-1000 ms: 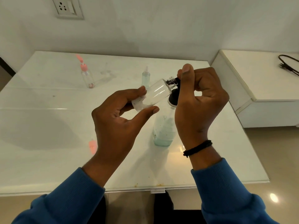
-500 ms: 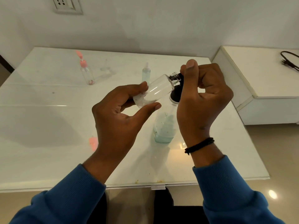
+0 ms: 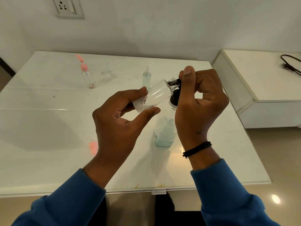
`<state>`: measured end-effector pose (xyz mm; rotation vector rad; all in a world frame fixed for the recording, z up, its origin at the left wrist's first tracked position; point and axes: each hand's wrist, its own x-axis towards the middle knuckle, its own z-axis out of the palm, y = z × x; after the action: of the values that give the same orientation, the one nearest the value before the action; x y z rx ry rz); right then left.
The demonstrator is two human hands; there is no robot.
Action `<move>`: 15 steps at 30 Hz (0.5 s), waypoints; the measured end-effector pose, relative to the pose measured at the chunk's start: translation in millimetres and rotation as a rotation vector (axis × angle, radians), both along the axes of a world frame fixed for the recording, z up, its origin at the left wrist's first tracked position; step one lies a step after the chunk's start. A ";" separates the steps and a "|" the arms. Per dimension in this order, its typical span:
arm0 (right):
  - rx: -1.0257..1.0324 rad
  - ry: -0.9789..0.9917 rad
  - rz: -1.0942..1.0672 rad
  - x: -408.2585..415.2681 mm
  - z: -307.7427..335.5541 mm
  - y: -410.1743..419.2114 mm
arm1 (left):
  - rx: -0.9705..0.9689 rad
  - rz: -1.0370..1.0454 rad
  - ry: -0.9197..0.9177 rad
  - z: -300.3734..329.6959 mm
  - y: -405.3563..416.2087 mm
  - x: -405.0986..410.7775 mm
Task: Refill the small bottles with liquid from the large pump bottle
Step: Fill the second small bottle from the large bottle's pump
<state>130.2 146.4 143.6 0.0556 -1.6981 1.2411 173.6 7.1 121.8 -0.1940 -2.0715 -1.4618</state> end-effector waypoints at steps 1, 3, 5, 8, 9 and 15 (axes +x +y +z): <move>0.006 -0.002 -0.003 -0.6 1.0 0.5 | 0.001 -0.002 0.002 0.0 0.0 0.1; 0.016 0.002 -0.015 -1.7 3.7 2.0 | 0.008 -0.007 0.001 0.3 0.8 0.5; 0.022 0.003 -0.024 -1.6 4.1 2.4 | 0.015 -0.011 -0.004 0.6 1.5 1.1; 0.008 0.012 -0.006 0.3 1.3 1.1 | 0.003 -0.004 -0.004 -0.3 1.0 0.5; 0.004 0.016 0.001 0.9 0.5 0.7 | -0.002 -0.003 -0.002 -0.6 0.6 0.2; 0.021 0.006 -0.008 -0.2 4.5 1.9 | -0.003 -0.008 0.016 0.4 0.0 0.0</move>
<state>130.0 148.3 148.1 0.0653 -1.7043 1.2167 173.6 7.2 122.1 -0.2149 -2.0624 -1.4566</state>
